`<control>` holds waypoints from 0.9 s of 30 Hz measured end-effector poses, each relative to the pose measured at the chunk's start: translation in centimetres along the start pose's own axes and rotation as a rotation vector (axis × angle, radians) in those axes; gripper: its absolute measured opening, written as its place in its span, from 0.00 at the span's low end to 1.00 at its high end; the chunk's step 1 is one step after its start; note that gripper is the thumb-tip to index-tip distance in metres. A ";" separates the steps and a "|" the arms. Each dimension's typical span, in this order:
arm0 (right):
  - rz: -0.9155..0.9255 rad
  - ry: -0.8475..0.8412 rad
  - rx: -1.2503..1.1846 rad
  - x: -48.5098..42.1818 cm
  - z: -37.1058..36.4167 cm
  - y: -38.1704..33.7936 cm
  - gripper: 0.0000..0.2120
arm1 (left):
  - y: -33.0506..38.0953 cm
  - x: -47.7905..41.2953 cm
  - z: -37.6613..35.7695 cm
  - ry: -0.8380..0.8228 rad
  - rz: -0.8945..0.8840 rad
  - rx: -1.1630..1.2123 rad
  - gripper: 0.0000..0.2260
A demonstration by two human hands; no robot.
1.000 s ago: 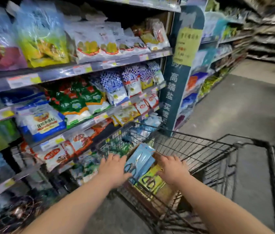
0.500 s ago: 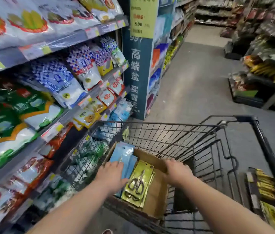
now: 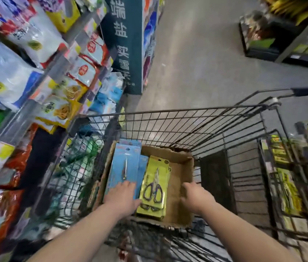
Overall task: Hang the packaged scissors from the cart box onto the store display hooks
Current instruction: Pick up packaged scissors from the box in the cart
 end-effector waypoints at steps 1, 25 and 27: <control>-0.010 -0.017 -0.017 -1.0 -0.3 0.2 0.22 | 0.4 -0.8 -0.5 -0.009 -0.011 0.010 0.29; -0.289 -0.024 -0.695 -20.5 -12.2 1.5 0.38 | 5.5 -15.7 -10.7 -0.028 0.157 0.480 0.32; -0.320 -0.021 -0.750 -20.6 -12.3 1.7 0.36 | 5.6 -15.9 -10.8 -0.035 0.157 0.488 0.31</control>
Point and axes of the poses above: each hand's wrist, its own x-axis away from the middle knuckle, its own z-axis out of the back of the hand, y = z × x, the point moved 1 cm from there along -x, towards the middle knuckle, and after that the axes turned 13 degrees about -x, right-handed, at the moved point
